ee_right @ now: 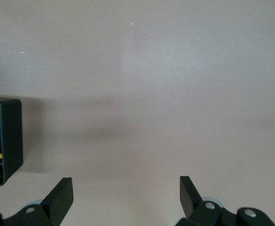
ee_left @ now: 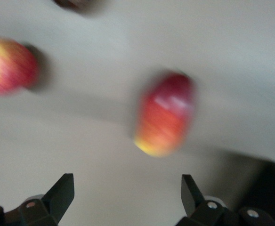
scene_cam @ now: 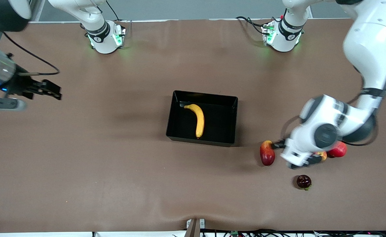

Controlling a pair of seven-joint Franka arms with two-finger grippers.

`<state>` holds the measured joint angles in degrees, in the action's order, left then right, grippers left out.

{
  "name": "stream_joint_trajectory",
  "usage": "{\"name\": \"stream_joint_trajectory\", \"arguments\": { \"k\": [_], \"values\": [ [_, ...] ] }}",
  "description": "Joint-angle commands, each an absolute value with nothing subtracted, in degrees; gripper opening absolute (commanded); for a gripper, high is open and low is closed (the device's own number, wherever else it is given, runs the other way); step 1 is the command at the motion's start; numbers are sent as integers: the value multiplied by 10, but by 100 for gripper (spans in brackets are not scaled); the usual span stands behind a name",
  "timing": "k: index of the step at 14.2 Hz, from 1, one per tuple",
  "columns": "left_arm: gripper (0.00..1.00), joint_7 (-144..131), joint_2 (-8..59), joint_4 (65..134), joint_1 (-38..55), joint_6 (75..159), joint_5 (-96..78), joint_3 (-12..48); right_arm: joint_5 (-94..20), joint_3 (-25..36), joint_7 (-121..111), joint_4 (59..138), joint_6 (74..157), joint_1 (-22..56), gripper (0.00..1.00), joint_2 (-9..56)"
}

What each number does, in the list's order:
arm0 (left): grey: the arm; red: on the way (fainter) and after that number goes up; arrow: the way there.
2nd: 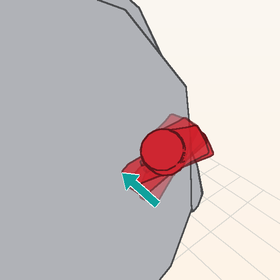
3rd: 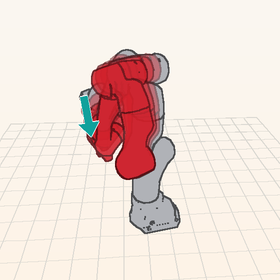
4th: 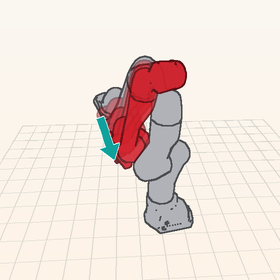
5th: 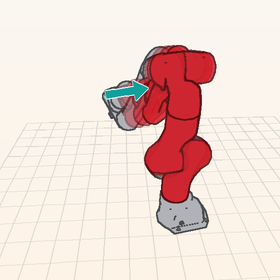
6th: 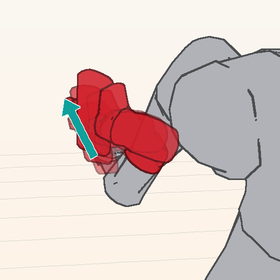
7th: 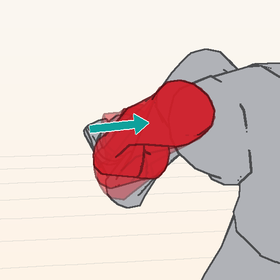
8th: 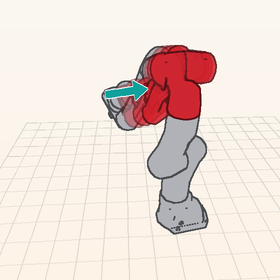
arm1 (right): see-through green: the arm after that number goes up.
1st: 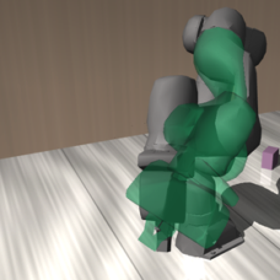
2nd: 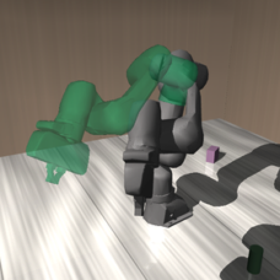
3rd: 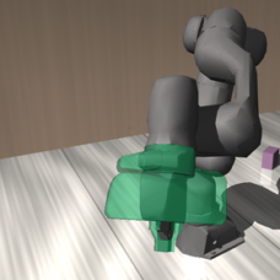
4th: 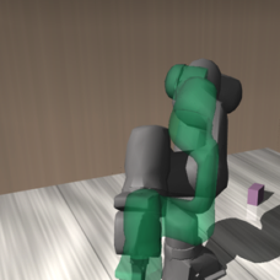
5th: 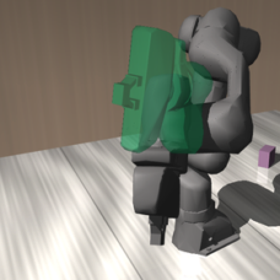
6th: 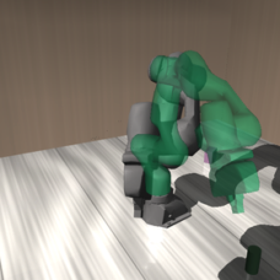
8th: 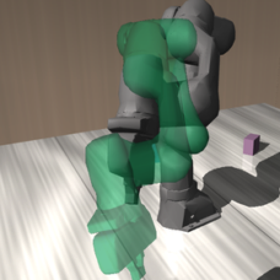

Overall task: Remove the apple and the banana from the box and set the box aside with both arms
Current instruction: 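Grasp the banana in the tray with the left gripper while the right gripper approaches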

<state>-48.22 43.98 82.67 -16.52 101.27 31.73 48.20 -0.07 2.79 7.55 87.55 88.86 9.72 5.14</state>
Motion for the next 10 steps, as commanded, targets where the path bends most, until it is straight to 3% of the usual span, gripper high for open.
{"name": "stream_joint_trajectory", "arguments": {
  "k": [1, 4, 10],
  "values": [
    [100, -556, 444, 830, -62, 1000, 333, 486, -4, 31, 84, 875, 896, 111, 100, 61],
    [100, -563, 458, 829, 9, 1021, 359, 484, -35, 32, 83, 877, 901, 111, 100, 93],
    [100, -552, 503, 834, 61, 1179, 352, 475, -40, 31, 83, 876, 971, 126, 100, 150]
  ]
}}
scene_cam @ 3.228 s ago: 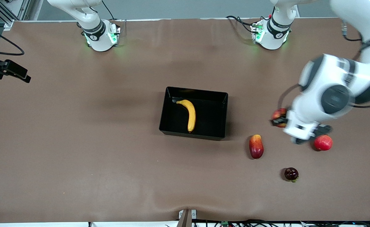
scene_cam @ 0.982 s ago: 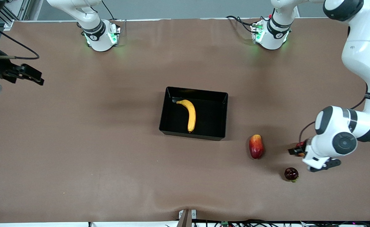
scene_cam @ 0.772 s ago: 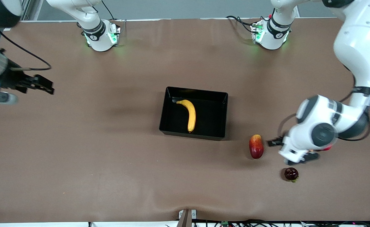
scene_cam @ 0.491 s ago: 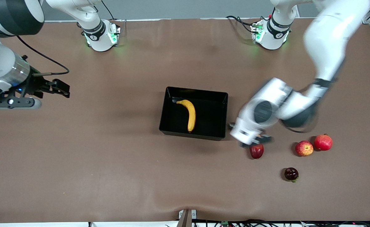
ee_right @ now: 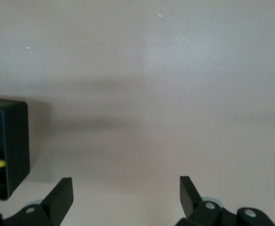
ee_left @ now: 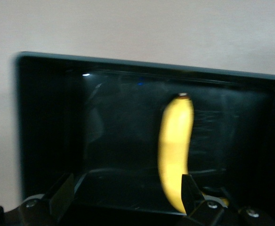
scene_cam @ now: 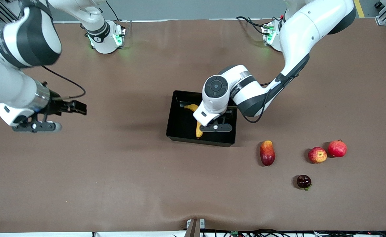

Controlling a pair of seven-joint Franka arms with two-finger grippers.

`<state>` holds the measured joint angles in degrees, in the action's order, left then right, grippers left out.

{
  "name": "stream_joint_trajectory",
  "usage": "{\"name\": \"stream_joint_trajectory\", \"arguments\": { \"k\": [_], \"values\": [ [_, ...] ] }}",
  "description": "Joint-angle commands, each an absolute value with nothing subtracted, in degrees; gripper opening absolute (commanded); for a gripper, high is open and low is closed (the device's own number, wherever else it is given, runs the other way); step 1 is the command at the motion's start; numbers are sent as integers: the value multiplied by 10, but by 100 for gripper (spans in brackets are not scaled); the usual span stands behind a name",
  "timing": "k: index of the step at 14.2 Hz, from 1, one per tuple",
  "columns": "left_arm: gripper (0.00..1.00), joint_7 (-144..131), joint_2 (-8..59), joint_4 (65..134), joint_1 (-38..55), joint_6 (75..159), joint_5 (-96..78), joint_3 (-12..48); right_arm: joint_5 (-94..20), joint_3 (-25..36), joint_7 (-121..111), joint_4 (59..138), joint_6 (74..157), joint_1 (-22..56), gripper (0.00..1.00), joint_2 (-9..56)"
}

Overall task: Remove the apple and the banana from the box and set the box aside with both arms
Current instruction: 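Grasp the banana in the tray with the left gripper while the right gripper approaches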

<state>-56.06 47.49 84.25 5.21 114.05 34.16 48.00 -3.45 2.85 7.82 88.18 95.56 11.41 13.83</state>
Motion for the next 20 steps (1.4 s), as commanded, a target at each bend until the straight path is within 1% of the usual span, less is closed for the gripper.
{"name": "stream_joint_trajectory", "arguments": {
  "k": [1, 4, 5, 7, 9, 10, 11, 13, 14, 15, 16, 19, 20],
  "values": [
    [100, -553, 509, 834, 75, 1197, 352, 461, -40, 31, 79, 876, 987, 127, 100, 162],
    [100, -562, 517, 832, 137, 1222, 345, 398, -47, 31, 76, 875, 1030, 136, 100, 205],
    [100, -563, 520, 831, 152, 1235, 343, 386, -58, 31, 76, 875, 1047, 141, 100, 215],
    [100, -565, 528, 831, 163, 1257, 331, 381, -74, 31, 76, 875, 1078, 145, 100, 236],
    [100, -566, 539, 831, 172, 1259, 337, 380, -83, 31, 76, 876, 1106, 154, 100, 257],
    [95, -566, 543, 831, 181, 1259, 337, 379, -83, 31, 77, 877, 1108, 158, 100, 264],
    [80, -566, 544, 831, 186, 1259, 337, 373, -85, 31, 79, 878, 1109, 163, 100, 269],
    [46, -566, 544, 831, 202, 1259, 332, 355, -104, 31, 81, 885, 1114, 170, 100, 275],
    [24, -566, 544, 830, 211, 1259, 331, 353, -106, 31, 81, 895, 1126, 174, 100, 275],
    [4, -566, 542, 830, 214, 1259, 331, 353, -107, 31, 82, 905, 1143, 180, 100, 275],
    [0, -563, 538, 829, 214, 1259, 333, 354, -107, 31, 84, 916, 1158, 188, 100, 275],
    [0, -558, 506, 824, 205, 1248, 342, 355, -107, 31, 85, 927, 1172, 203, 100, 275],
    [0, -557, 492, 824, 203, 1233, 340, 356, -107, 31, 86, 930, 1172, 207, 100, 275]
  ]
}}
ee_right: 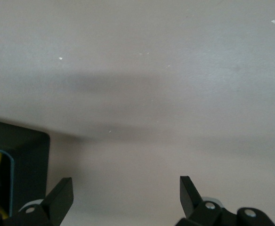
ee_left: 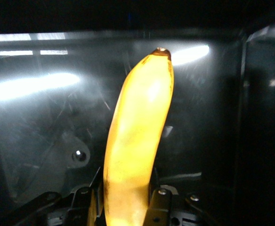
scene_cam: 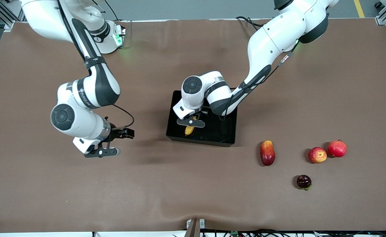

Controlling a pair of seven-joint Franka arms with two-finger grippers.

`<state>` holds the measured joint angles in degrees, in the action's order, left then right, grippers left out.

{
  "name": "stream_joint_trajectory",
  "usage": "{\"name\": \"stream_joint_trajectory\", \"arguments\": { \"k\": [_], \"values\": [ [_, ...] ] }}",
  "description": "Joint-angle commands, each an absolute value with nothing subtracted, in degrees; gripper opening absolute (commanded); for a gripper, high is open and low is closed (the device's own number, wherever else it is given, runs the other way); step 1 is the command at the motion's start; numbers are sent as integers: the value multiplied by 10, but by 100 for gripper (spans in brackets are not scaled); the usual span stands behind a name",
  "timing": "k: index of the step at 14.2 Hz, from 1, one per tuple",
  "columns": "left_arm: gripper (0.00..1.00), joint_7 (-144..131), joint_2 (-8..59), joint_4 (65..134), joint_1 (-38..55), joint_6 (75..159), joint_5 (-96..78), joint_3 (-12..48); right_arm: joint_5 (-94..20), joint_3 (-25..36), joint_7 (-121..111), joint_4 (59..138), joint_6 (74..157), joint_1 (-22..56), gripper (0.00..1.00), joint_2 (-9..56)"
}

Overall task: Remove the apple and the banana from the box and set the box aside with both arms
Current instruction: 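Place the banana beside the mango while the right gripper grips the tray rim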

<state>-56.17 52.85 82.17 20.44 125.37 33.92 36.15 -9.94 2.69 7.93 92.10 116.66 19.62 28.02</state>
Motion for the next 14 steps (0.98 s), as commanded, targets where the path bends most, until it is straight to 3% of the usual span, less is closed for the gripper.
{"name": "stream_joint_trajectory", "arguments": {
  "k": [1, 6, 10, 14],
  "values": [
    [0, -557, 478, 824, 202, 1214, 337, 359, -107, 31, 91, 932, 1172, 212, 100, 275],
    [0, -497, 371, 820, 115, 1149, 272, 394, -107, 31, 145, 946, 1174, 252, 100, 279],
    [0, -460, 309, 852, -23, 1103, 225, 447, -107, 31, 191, 946, 1187, 289, 100, 288],
    [0, -404, 300, 916, -211, 1074, 225, 535, -107, 32, 261, 947, 1198, 343, 100, 304]
  ]
}}
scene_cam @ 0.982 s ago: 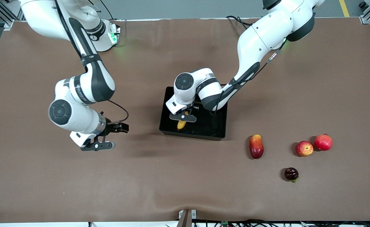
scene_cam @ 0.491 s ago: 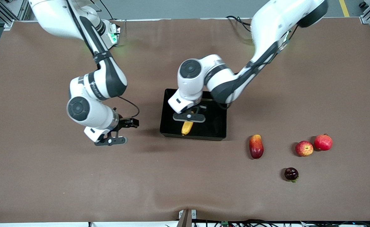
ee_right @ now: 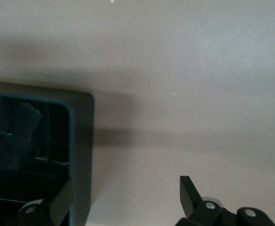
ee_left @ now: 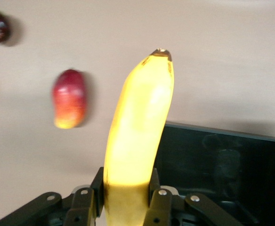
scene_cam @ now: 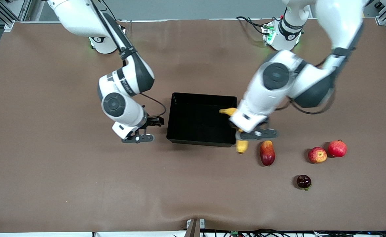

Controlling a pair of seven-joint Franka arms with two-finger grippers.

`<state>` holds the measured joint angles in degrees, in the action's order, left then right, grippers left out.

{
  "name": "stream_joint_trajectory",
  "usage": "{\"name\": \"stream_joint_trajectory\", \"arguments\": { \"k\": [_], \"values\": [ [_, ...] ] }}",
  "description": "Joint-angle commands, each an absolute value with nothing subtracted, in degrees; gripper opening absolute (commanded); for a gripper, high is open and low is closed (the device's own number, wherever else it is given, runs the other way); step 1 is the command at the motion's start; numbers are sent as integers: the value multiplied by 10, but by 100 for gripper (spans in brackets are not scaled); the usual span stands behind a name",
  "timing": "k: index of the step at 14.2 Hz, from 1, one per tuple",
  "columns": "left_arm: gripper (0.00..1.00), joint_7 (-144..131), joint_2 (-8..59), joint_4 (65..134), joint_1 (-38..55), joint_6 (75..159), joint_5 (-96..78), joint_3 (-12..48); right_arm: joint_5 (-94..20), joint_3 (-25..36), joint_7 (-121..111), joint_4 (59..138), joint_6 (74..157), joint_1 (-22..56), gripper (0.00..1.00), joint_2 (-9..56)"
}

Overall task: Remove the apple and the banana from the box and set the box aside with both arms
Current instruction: 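Place the banana beside the mango while the right gripper grips the tray rim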

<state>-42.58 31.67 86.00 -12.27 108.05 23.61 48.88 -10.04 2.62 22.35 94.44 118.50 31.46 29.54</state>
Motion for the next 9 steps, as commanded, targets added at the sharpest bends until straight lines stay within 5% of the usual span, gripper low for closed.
{"name": "stream_joint_trajectory", "arguments": {
  "k": [1, 9],
  "values": [
    [0, -392, 301, 942, -254, 1077, 228, 550, -106, 32, 272, 947, 1208, 354, 100, 308],
    [0, -336, 411, 1021, -382, 1167, 382, 537, -106, 31, 293, 949, 1219, 390, 100, 345]
  ]
}}
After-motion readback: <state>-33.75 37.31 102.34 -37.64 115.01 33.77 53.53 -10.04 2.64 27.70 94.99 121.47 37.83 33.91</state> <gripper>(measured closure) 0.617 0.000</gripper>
